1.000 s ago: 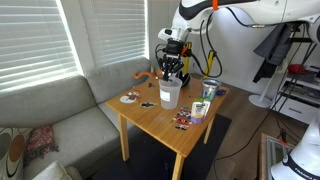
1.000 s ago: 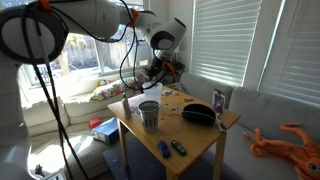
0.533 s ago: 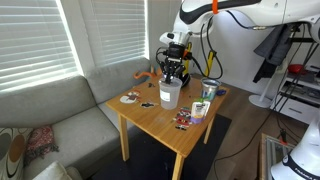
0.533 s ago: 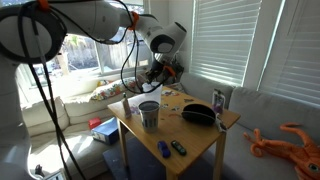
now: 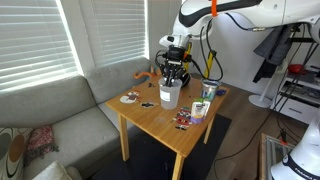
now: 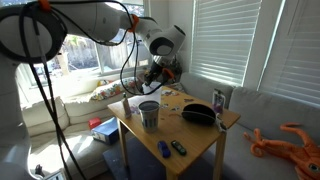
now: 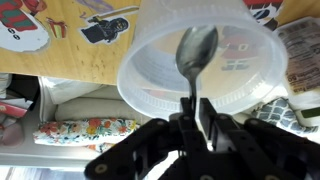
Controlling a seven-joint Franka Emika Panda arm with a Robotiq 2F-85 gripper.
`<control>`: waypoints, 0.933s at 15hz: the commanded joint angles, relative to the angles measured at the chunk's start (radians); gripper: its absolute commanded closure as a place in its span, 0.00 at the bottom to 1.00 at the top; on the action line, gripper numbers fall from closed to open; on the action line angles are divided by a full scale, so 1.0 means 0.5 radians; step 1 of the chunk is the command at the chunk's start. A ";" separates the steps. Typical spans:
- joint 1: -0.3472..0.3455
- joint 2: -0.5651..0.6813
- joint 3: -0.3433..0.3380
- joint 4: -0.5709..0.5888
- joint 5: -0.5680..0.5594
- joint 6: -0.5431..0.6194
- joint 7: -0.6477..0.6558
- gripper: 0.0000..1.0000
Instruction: Place the silver and clear containers upright then put the silver spoon in the clear container.
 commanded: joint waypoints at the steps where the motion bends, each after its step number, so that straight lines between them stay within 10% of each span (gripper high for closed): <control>1: 0.038 -0.030 -0.037 -0.053 0.026 0.033 -0.063 0.53; 9: 0.039 -0.034 -0.045 -0.038 0.002 0.031 -0.037 0.00; 14: 0.037 -0.095 -0.055 0.028 -0.009 -0.030 0.005 0.00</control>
